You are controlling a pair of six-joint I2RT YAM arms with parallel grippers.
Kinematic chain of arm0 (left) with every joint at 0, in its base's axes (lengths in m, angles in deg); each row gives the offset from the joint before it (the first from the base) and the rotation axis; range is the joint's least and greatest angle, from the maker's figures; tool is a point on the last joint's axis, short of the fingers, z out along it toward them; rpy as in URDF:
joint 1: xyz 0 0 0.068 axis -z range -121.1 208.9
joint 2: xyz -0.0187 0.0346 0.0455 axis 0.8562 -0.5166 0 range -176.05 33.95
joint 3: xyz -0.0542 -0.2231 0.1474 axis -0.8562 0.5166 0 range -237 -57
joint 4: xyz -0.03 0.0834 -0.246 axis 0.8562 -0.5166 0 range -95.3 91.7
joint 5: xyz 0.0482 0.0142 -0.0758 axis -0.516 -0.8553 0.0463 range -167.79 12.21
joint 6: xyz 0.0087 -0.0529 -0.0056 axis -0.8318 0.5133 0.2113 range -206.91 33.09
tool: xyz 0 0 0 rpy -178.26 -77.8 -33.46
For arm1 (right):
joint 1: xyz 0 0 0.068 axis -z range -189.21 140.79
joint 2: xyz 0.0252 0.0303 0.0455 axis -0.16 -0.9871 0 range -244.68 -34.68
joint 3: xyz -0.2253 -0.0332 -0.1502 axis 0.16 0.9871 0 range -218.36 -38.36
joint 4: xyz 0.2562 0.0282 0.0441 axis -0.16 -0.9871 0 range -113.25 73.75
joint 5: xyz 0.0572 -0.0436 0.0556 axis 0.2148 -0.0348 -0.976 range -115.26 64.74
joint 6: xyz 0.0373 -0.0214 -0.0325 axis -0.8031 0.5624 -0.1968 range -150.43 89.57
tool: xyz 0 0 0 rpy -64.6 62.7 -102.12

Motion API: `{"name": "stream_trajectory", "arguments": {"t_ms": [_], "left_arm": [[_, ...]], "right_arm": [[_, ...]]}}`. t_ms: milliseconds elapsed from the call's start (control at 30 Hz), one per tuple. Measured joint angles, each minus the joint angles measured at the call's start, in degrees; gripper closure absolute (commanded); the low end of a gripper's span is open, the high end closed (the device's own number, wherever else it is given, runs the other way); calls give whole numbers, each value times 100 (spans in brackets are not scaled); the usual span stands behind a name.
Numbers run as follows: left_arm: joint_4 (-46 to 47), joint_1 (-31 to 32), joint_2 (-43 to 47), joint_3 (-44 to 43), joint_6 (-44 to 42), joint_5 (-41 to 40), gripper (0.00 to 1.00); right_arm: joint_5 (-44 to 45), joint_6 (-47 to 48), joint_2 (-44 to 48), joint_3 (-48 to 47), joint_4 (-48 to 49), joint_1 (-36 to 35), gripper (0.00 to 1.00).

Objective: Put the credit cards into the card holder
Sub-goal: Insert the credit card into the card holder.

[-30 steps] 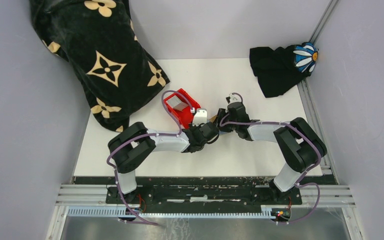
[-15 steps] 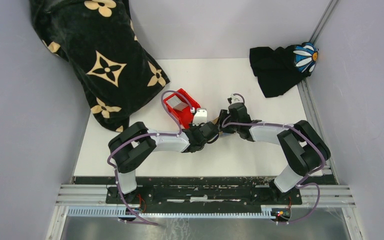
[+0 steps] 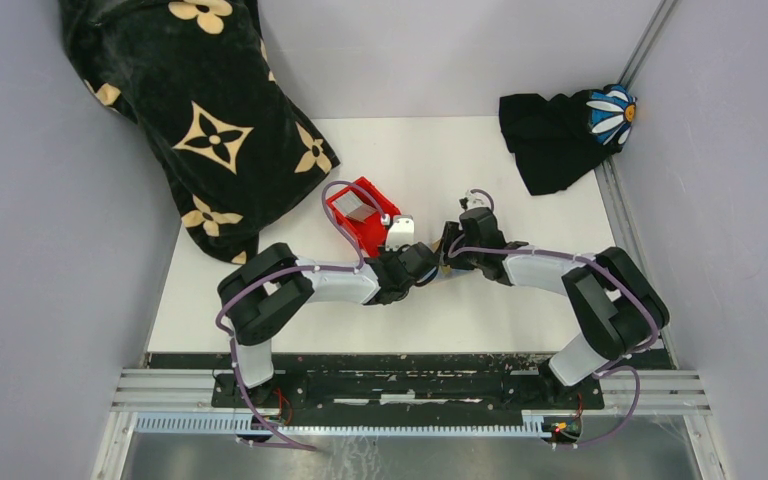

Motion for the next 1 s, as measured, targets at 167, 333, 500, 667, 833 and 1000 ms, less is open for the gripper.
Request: {"name": "stream_trajectory", "arguments": {"t_ms": [167,333,500,667,833,1000], "left_arm": [[79,0,-35,-15,0,9,71],[101,-11,-79,-63,-2,7,71],[122,-17,-98,-83,-2,13,71],[221,-20,-138,-101,-4,17,71],[258,-22,-155,-105,-4,17,71],[271,-24,-157,-105,-4,17,72]], "right_arm": [[48,39,52,-2,-105,0,47],[162,76,105,-4,-192,0,47],[313,96,170,-2,-326,0,48],[479,131,345,74,-549,57,48],[494,140,442,142,-603,103,49],[492,140,542,221,-632,142,49]]}}
